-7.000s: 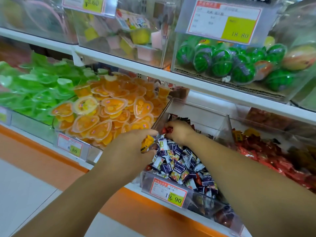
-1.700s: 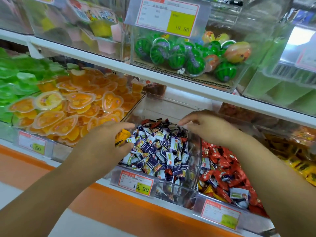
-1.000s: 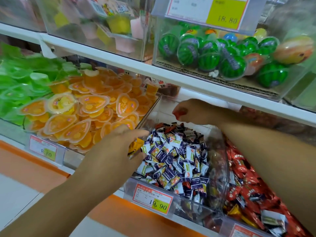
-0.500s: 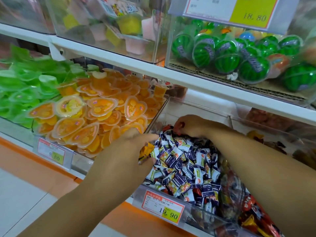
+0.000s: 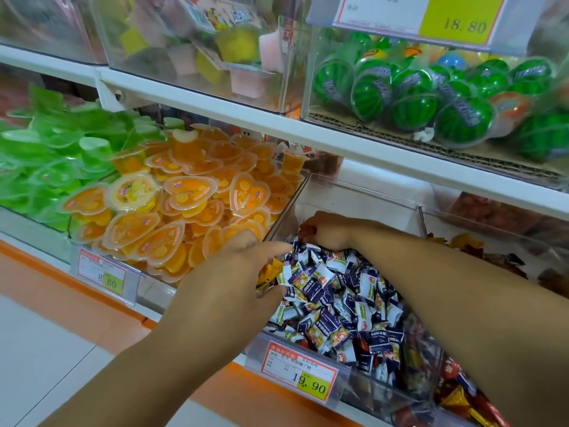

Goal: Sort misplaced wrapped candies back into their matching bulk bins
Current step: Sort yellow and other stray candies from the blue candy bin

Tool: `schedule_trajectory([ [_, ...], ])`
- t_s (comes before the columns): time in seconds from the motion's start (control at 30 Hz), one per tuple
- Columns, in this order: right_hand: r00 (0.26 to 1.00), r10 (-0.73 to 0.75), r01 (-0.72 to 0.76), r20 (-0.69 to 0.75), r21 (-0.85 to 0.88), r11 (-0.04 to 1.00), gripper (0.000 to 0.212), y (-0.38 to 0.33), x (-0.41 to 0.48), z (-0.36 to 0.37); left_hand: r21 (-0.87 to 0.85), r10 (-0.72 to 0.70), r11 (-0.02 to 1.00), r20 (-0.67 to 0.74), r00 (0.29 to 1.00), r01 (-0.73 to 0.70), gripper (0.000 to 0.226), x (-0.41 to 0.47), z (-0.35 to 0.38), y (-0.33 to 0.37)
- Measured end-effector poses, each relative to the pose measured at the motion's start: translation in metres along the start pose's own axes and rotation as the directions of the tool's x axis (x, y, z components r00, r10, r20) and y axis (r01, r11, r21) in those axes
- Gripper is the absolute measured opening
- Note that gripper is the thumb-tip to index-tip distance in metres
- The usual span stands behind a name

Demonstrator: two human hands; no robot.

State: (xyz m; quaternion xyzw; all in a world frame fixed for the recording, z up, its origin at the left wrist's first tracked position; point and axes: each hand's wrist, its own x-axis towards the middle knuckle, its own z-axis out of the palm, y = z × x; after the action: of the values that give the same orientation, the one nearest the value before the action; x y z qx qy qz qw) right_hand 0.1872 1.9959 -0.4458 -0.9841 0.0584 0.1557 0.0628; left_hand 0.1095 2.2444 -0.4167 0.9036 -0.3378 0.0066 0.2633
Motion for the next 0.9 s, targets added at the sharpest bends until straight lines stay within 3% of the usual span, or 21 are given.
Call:
schedule_trajectory([
  [0.2, 0.996, -0.01, 0.018, -0.093, 0.082, 0.996, 0.011, -0.002, -0.021, -0.009, 0.006, 0.001, 1.0, -0.007, 1.0, -0.001, 0.05, 0.0, 0.001, 0.0],
  [0.33, 0.971, 0.058, 0.056, -0.231, 0.461, 0.885, 0.01, -0.001, -0.066, -0.022, -0.013, -0.023, 1.0, -0.011, 1.0, 0.023, 0.05, -0.001, 0.001, 0.001],
  [0.4, 0.957, 0.073, 0.088, -0.282, 0.519, 0.85, 0.008, -0.002, -0.092, -0.025, -0.015, -0.024, 1.0, -0.007, 1.0, 0.024, 0.049, -0.001, 0.001, 0.002],
  [0.6, 0.876, 0.122, 0.101, -0.467, 0.425, 0.9, 0.011, 0.03, -0.173, -0.037, -0.018, -0.036, 0.999, -0.024, 0.999, 0.036, 0.048, -0.005, 0.0, 0.006],
  [0.77, 0.852, 0.276, -0.141, -0.444, 0.314, 0.939, 0.007, 0.085, -0.217, -0.032, -0.02, -0.03, 0.999, -0.016, 0.999, 0.03, 0.046, -0.011, 0.003, 0.016],
  [0.8, 0.867, 0.317, -0.211, -0.384, 0.294, 0.932, 0.01, 0.092, -0.222, -0.03, -0.017, -0.033, 0.999, -0.01, 0.999, 0.032, 0.046, -0.011, 0.003, 0.017],
  [0.9, 0.883, 0.386, -0.302, -0.267, 0.306, 0.903, 0.053, 0.1, -0.23, -0.026, -0.007, -0.043, 0.999, -0.023, 0.999, 0.043, 0.046, -0.009, 0.002, 0.02],
])
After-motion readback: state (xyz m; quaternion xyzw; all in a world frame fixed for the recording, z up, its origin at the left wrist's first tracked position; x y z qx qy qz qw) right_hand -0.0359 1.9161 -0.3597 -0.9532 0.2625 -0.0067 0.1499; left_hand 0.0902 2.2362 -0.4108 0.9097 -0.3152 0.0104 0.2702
